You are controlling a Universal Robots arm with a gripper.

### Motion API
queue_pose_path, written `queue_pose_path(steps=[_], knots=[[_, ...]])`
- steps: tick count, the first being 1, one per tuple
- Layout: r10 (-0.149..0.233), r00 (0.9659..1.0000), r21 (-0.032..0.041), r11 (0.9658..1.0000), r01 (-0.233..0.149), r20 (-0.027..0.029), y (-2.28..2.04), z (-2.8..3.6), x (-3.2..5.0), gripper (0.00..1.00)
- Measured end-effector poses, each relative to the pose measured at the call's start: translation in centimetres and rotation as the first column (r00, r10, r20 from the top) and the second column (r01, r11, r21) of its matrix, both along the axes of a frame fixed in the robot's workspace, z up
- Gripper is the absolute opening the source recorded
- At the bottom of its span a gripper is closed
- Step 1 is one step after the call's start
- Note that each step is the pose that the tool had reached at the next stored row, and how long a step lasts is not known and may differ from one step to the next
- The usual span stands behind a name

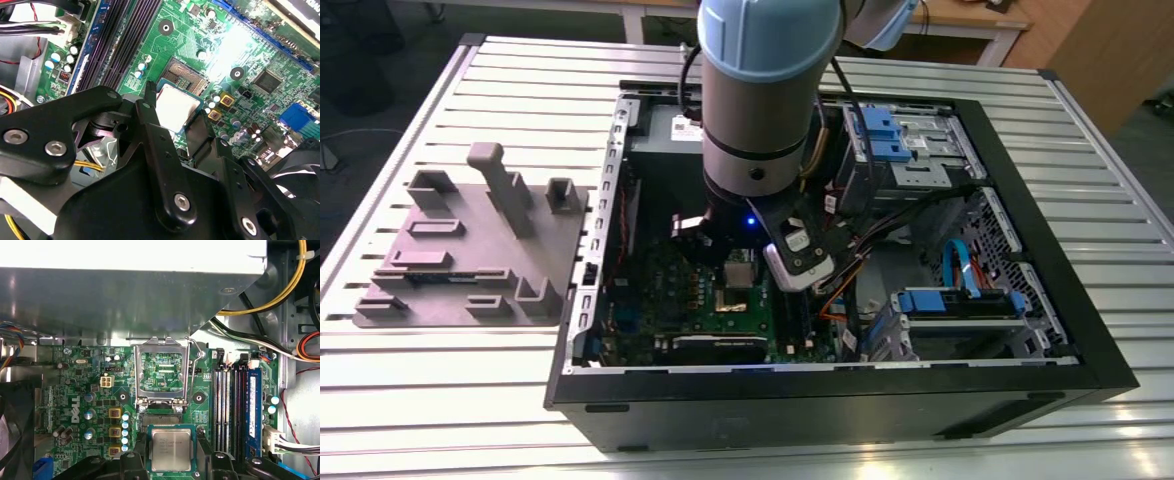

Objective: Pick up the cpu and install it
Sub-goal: 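Place the cpu into insertion slot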

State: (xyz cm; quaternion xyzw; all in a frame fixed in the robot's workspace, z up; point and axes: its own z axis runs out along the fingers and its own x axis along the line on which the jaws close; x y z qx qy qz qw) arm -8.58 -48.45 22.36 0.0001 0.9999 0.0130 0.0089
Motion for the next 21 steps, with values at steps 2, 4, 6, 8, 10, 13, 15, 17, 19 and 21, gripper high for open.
queue_pose_path(steps=[2,4,6,8,10,13,15,17,19,21], knots=[[0.000,1.0000,0.0002,1.0000,0.000,0.0001,0.01,-0.10,0.00,0.47],[0.000,1.0000,0.0001,1.0000,0.000,0.0000,0.00,-0.44,-0.03,0.47],[0.001,1.0000,-0.0003,1.0000,-0.001,-0.0001,-0.19,-0.80,-0.05,0.47],[0.002,1.0000,0.0001,1.0000,-0.002,0.0000,-0.55,-1.17,-0.05,0.47],[0.009,1.0000,0.0003,1.0000,-0.009,-0.0003,-0.72,-1.54,-0.05,0.47],[0.023,0.9997,0.0000,0.9997,-0.023,-0.0006,-0.77,-2.01,-0.32,0.47],[0.023,0.9997,0.0005,0.9997,-0.023,-0.0004,-0.77,-2.26,-0.52,0.47],[0.024,0.9997,0.0024,0.9997,-0.024,-0.0004,-0.77,-2.53,-0.53,0.47],[0.023,0.9997,0.0056,0.9997,-0.023,-0.0004,-0.77,-2.76,-0.53,0.47],[0.023,0.9997,0.0060,0.9997,-0.023,-0.0004,-0.78,-2.82,-0.53,0.47]])
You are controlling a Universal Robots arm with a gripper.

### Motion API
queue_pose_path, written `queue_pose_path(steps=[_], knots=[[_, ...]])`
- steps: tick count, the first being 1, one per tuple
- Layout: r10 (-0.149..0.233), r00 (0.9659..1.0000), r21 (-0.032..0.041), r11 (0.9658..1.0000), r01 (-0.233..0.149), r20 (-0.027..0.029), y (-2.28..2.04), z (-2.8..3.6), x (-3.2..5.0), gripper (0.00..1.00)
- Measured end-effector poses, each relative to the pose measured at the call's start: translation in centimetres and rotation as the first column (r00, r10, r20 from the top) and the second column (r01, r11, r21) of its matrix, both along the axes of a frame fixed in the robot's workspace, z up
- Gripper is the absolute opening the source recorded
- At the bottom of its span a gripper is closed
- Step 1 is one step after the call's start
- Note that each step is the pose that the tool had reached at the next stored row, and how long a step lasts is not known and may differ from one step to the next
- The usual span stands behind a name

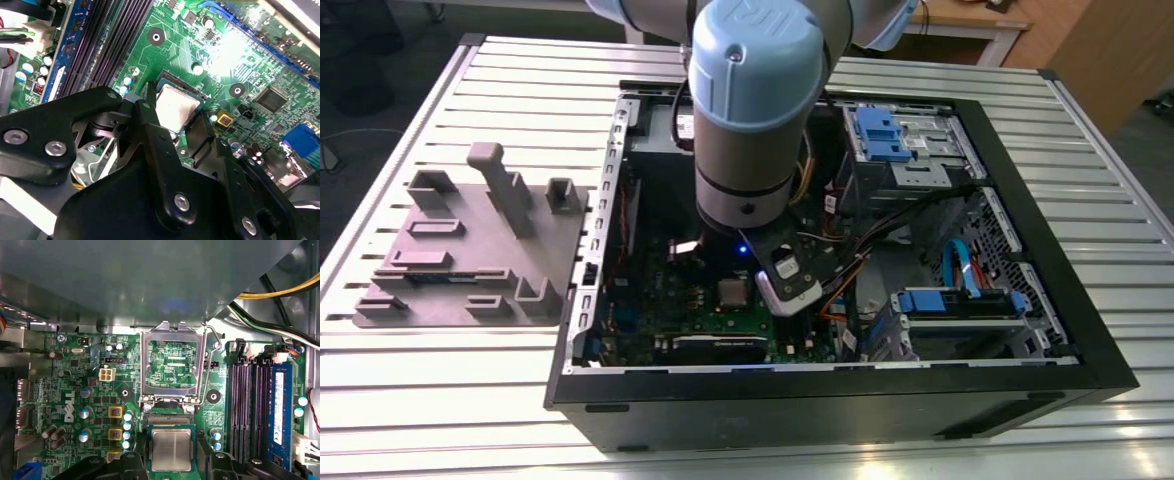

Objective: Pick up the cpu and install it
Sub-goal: 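Place the cpu into insertion slot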

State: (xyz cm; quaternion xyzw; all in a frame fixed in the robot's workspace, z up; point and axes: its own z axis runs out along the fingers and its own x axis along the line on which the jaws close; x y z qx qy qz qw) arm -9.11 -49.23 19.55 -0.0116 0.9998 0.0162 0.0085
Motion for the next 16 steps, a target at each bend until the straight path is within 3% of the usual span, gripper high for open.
queue_pose_path(steps=[16], knots=[[0.000,1.0000,0.0004,1.0000,0.000,-0.0016,-0.03,-0.31,-0.01,0.47]])
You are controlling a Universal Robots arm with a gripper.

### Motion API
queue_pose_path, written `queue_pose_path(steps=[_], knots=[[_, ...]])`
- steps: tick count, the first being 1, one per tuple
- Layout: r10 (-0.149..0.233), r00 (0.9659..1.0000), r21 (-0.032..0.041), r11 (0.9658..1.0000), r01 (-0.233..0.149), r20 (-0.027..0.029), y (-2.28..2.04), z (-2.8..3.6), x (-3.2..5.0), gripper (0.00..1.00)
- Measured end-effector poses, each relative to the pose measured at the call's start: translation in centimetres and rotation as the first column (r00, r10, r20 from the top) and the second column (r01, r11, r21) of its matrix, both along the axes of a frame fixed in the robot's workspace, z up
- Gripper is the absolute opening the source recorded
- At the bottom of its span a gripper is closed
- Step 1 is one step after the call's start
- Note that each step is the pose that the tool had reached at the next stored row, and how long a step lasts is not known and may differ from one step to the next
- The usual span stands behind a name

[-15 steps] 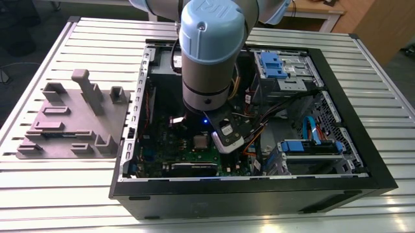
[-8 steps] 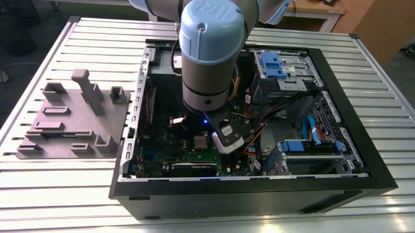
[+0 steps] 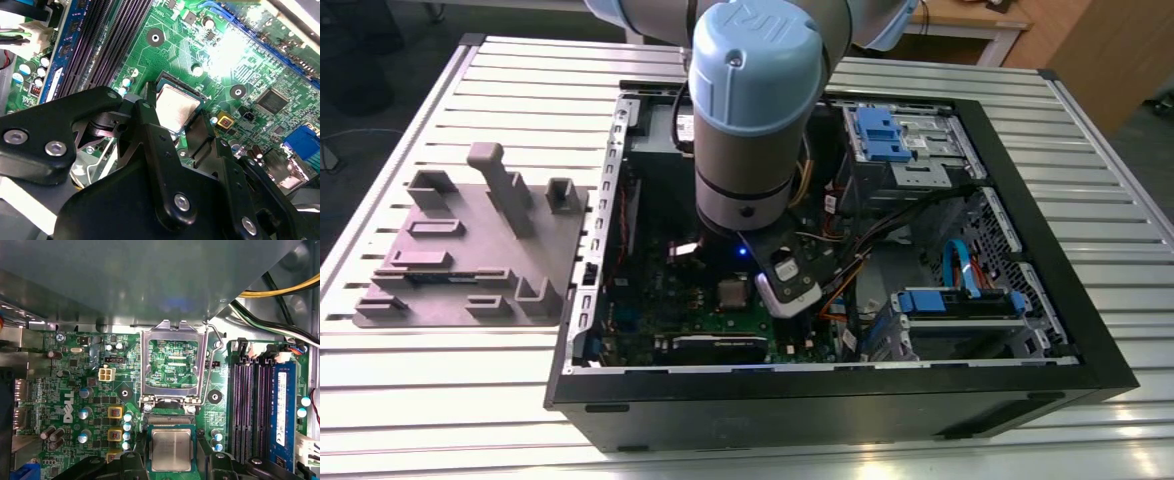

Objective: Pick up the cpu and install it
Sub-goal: 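Place the cpu into insertion slot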

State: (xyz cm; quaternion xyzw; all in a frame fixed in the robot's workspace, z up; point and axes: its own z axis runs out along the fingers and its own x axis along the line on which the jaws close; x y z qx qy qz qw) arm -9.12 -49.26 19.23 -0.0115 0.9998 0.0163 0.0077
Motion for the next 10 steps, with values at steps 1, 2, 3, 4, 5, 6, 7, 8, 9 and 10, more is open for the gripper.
queue_pose_path(steps=[1,2,3,4,5,6,7,8,9,10], knots=[[0.000,1.0000,-0.0002,1.0000,0.000,-0.0002,0.00,-0.03,-0.02,0.47],[0.000,1.0000,0.0001,1.0000,0.000,-0.0001,0.00,-0.10,-0.03,0.47],[0.000,1.0000,0.0004,1.0000,0.000,-0.0001,0.00,-0.19,-0.05,0.47],[0.000,1.0000,0.0005,1.0000,0.000,-0.0002,0.00,-0.25,-0.10,0.47],[0.000,1.0000,0.0004,1.0000,0.000,-0.0003,0.00,-0.29,-0.13,0.47],[0.000,1.0000,0.0001,1.0000,0.000,-0.0004,-0.01,-0.35,-0.15,0.47],[0.000,1.0000,0.0000,1.0000,0.000,-0.0006,-0.01,-0.40,-0.16,0.47],[0.000,1.0000,-0.0002,1.0000,0.000,-0.0007,-0.01,-0.46,-0.17,0.47],[0.000,1.0000,-0.0003,1.0000,0.000,-0.0007,-0.01,-0.51,-0.17,0.47],[0.000,1.0000,-0.0001,1.0000,0.000,-0.0006,-0.02,-0.54,-0.17,0.47]])
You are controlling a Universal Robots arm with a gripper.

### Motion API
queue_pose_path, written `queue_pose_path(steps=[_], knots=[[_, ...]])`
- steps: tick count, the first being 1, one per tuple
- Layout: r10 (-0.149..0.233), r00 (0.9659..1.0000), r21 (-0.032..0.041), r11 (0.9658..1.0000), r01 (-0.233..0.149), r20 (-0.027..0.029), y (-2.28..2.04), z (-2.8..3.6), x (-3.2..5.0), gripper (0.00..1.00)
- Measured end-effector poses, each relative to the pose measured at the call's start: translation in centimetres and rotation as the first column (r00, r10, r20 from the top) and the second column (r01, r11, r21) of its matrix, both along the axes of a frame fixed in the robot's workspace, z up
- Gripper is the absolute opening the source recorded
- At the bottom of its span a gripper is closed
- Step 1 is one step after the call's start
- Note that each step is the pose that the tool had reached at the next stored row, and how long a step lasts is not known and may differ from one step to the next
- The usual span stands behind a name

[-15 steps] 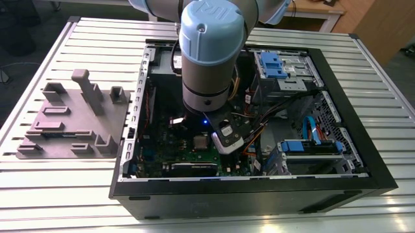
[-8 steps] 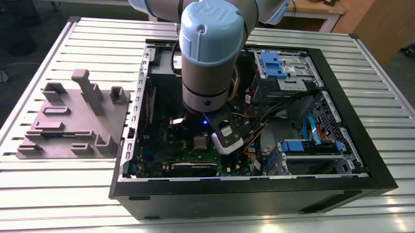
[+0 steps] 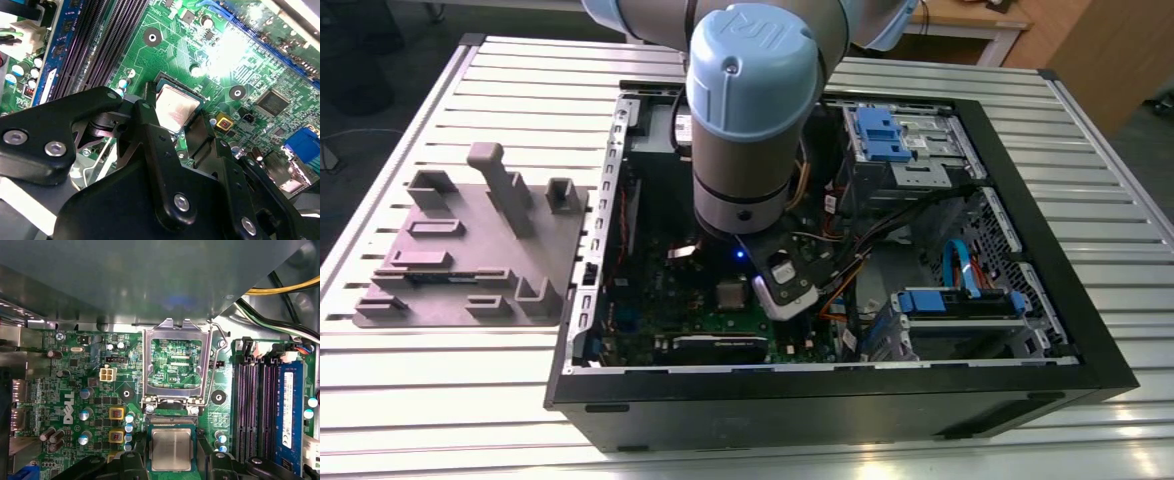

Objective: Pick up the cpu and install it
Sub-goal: 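Place the cpu into insertion slot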

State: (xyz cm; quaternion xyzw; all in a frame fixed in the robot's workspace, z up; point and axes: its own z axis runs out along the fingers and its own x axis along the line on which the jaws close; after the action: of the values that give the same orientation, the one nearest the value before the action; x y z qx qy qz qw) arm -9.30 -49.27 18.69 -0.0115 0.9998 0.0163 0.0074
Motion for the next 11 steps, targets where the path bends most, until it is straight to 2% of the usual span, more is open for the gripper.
queue_pose_path(steps=[11], knots=[[0.000,1.0000,0.0025,1.0000,0.000,0.0011,0.02,-0.06,0.03,0.48]])
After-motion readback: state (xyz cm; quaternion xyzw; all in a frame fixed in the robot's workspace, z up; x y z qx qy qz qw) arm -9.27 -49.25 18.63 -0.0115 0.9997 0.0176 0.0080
